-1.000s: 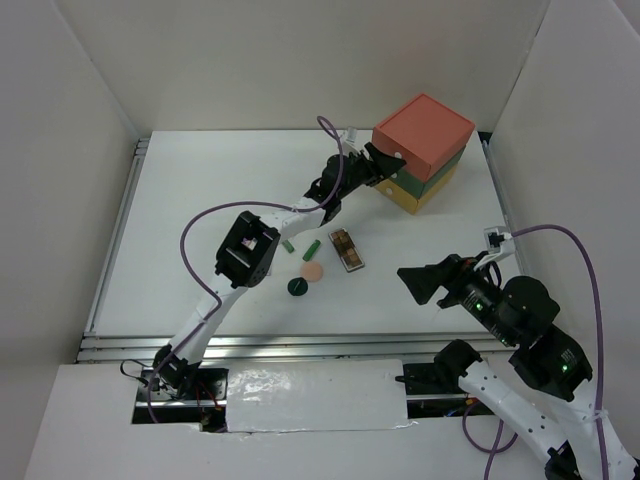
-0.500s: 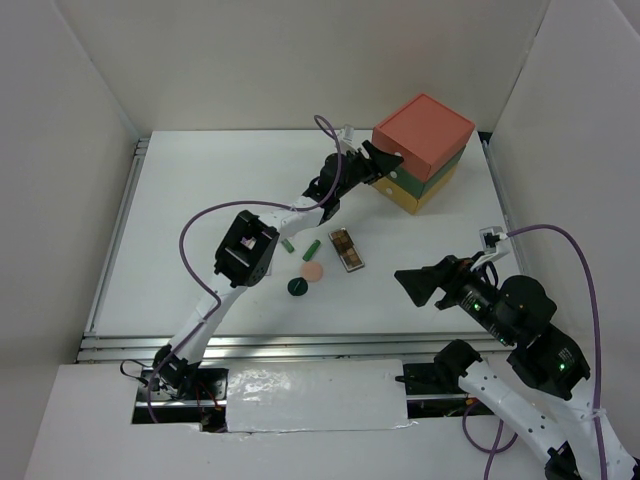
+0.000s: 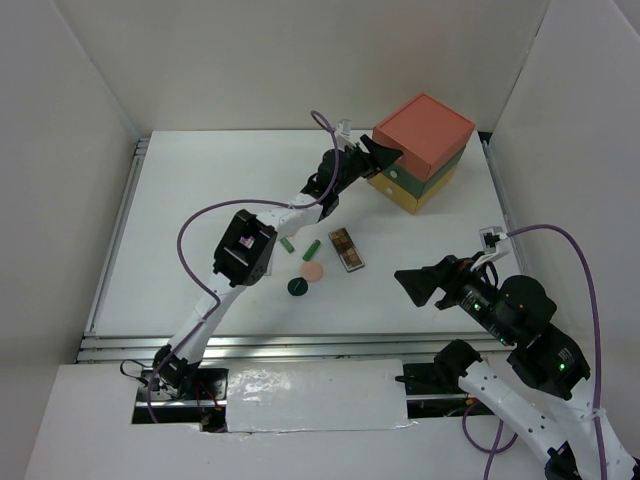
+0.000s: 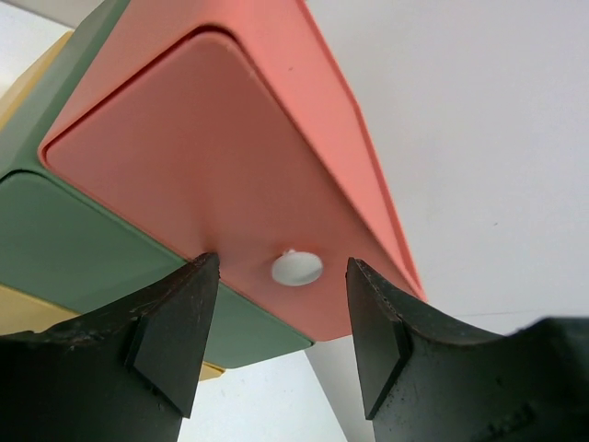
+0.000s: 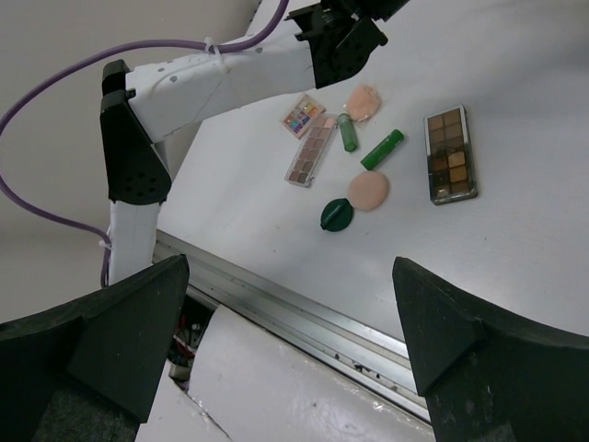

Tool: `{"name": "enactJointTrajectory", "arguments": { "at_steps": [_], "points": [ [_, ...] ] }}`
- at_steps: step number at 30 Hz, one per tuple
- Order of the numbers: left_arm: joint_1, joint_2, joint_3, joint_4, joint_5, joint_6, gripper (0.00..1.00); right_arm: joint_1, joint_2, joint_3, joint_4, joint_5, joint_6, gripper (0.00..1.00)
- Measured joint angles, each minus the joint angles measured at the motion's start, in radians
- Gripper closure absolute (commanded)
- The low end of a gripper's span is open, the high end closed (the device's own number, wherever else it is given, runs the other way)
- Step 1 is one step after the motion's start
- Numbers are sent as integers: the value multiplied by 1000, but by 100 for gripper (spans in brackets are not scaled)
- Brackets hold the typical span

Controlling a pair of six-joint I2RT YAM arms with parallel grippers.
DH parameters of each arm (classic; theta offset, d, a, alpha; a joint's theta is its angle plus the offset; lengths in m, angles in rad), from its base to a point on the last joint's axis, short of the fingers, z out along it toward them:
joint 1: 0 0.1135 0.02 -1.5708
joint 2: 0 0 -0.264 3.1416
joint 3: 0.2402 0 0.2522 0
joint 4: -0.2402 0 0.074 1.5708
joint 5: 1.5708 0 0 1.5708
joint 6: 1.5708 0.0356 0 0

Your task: Organize the makeup

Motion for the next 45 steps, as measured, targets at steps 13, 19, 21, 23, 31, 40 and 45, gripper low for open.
{"name": "enactJointTrajectory", "arguments": {
  "at_steps": [13,19,21,23,31,40,45],
  "points": [
    [0,0,2,6,-3,0,34,0,0,0,0,-3,0,0],
    [-11,0,29,-48,-33,8,40,0,0,0,0,-3,0,0],
    [-18,0,48,-76,-50,10,41,0,0,0,0,-3,0,0],
    [-25,-1,61,-101,-70,13,43,0,-2,0,0,-3,1,0],
    [-42,-14,60,-176,-120,34,52,0,-4,0,0,-3,2,1],
    [-47,-19,66,-206,-147,36,46,0,-7,0,0,-3,2,1],
    [-47,-27,66,-222,-158,58,43,0,-8,0,0,-3,2,1]
  ]
}}
